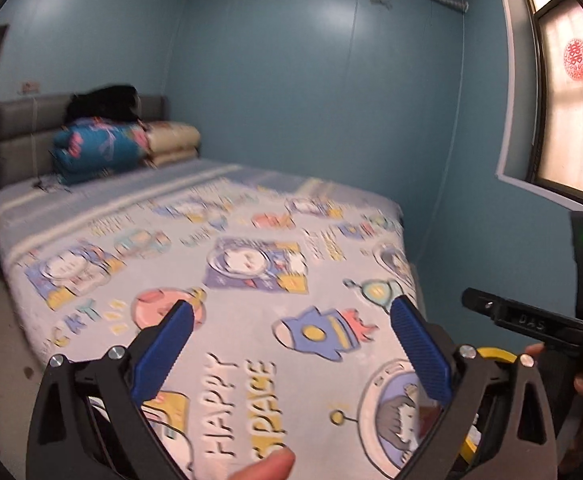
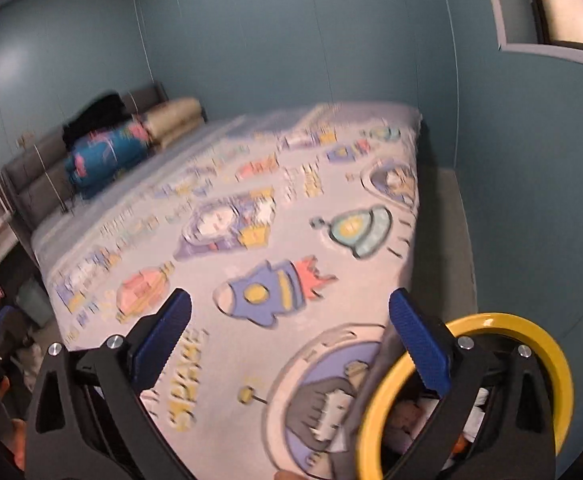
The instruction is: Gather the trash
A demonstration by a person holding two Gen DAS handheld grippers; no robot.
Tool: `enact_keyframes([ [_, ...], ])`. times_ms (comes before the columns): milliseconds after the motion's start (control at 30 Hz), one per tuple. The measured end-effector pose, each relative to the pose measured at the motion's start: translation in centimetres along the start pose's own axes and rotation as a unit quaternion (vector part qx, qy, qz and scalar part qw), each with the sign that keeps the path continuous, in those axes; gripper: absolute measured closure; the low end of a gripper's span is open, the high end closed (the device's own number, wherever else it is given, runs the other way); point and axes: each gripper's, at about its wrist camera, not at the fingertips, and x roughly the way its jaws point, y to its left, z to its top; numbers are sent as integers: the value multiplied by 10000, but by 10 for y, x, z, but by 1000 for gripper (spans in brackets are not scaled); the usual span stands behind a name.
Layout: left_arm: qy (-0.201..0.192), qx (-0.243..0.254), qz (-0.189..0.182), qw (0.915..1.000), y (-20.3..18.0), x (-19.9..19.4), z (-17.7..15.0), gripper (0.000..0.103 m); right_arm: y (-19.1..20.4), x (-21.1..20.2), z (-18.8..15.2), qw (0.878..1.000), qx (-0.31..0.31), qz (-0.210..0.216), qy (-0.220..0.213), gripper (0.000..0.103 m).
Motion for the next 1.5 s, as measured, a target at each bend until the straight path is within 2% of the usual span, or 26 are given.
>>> enact_keyframes([
  [133, -240, -72, 256, 9994, 4, -23, 0, 8, 22, -25, -9, 9958, -275, -579, -657, 8],
  [200, -373, -40, 397, 9985, 3, -33, -1, 8, 29, -33, -16, 9933, -304, -715, -860, 8],
  [467, -439, 64, 610, 9972, -4, -62, -17, 8, 43, -57, -44, 9850, -347, -1082, -1302, 8],
  [700, -239, -25, 624, 9978, -7, -66, -29, 8, 37, -54, -58, 9885, -229, -1053, -1065, 8],
  [1500, -173, -92, 623, 9979, -5, -67, -35, 8, 37, -45, -72, 9918, -215, -989, -780, 8],
])
